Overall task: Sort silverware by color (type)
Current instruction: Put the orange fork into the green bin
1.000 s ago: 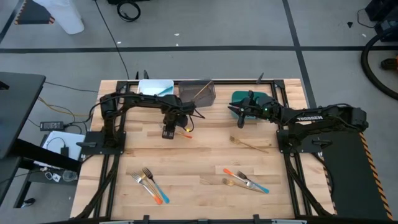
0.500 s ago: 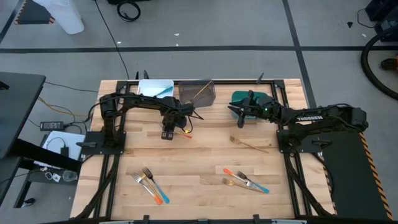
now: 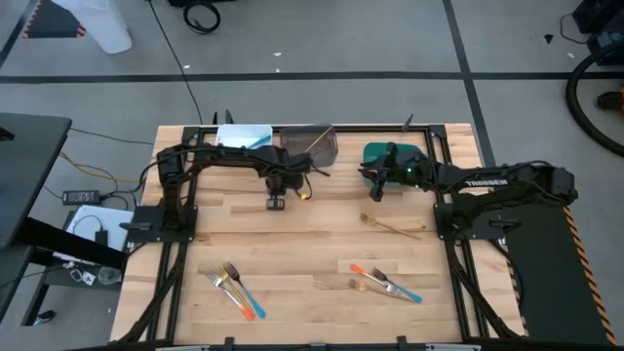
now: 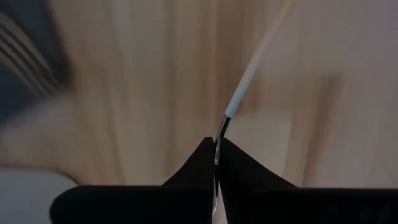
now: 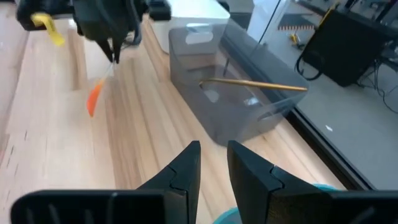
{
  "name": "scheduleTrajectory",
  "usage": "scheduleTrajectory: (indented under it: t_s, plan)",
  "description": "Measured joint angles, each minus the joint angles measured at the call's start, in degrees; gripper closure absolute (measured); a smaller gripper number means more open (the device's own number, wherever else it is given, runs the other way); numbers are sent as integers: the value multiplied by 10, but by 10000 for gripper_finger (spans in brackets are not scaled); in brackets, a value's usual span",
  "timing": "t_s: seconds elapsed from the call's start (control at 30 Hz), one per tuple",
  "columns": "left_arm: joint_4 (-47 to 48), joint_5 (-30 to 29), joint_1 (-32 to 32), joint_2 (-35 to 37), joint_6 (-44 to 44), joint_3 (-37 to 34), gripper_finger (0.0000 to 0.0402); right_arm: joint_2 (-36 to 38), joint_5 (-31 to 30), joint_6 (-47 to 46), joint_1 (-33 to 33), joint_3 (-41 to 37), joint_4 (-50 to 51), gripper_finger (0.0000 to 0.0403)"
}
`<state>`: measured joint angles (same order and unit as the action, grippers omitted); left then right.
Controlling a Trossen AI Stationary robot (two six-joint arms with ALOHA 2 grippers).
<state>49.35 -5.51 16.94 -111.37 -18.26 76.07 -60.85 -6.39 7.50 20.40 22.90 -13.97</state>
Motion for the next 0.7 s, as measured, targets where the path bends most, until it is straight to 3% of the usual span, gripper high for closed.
scheduleTrajectory:
  t_s: [0.5,0.7]
  plan:
    - [-101,1,26,0,26,72,389,0,-17,-45,0,15,51,312]
    - [-150,2,25,0,26,91,389,0,17,-45,-13,15,52,312]
